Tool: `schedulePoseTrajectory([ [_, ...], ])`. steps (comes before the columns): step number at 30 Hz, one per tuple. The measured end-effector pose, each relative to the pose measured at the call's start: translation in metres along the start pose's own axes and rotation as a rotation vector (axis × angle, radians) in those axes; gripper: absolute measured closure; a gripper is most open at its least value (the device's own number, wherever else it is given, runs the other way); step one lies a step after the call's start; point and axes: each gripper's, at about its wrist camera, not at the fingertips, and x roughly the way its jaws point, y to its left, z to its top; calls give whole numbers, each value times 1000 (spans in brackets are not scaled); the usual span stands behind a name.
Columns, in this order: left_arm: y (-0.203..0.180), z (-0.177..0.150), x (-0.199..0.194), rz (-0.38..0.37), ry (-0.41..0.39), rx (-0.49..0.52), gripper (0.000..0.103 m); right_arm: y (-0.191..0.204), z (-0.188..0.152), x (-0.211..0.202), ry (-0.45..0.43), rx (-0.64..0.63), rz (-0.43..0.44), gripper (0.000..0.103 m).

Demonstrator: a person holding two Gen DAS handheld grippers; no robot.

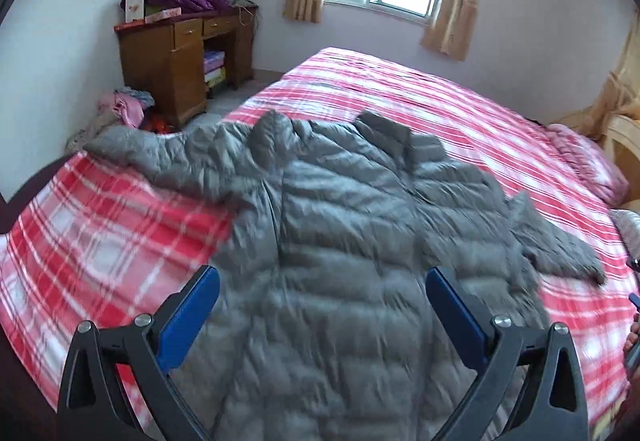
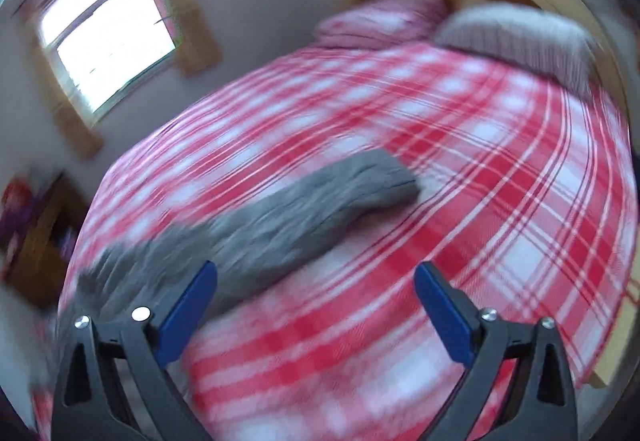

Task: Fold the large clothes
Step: 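Grasp the cuff of the outstretched jacket sleeve with the right gripper, then carry the sleeve across the jacket body and open the right gripper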

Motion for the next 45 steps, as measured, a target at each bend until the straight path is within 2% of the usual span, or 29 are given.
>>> schedulePoseTrajectory([
  [1,-3,6,12,17,5,6,1,0,0,0,0,0,0,6],
  [2,-5,11,24,36,11,10,1,-12,13,36,55,73,18,6],
  [3,-9,17,39,67,15,21,1,-12,13,36,55,73,18,7],
  [6,-16,30,74,123,39,48,1,-34,26,103,113,243,-4,9],
  [7,-15,34,83,129,46,46,1,-34,26,103,113,243,-4,9],
  [9,-15,43,104,148,59,38,1,-33,33,139,144,257,-23,9],
  [10,-15,47,112,156,65,38,1,-33,33,139,144,257,-23,10],
  [12,-19,56,130,174,83,44,1,-31,34,151,146,231,-55,17],
  [13,-21,60,140,180,95,50,1,-27,34,152,127,201,-89,30],
  [14,-22,62,144,184,99,54,1,-25,35,153,119,178,-105,51],
  [16,-23,67,150,200,99,67,1,-24,36,158,137,127,-139,71],
  [17,-24,68,151,208,97,74,1,-27,37,158,136,127,-132,82],
  [19,-22,70,150,217,99,79,1,-29,37,157,145,128,-99,91],
  [21,-19,70,145,210,98,79,1,-19,40,149,119,75,-127,94],
  [23,-16,69,137,209,81,89,1,4,47,130,54,-21,-137,94],
  [28,-6,59,121,204,43,109,1,107,53,33,-160,-361,-59,94],
  [31,-1,57,109,190,1,123,1,178,32,-14,-209,-525,37,94],
  [35,13,55,88,139,-35,113,1,268,-34,-45,-172,-673,197,94],
  [38,35,53,76,107,-33,115,1,329,-98,-46,-122,-773,291,94],
  [41,57,50,74,123,-30,126,1,376,-154,-28,-42,-849,352,94],
  [43,71,48,75,122,-20,128,1,405,-195,-10,26,-883,377,94],
  [45,83,46,75,133,-16,132,1,427,-231,5,53,-922,393,94],
])
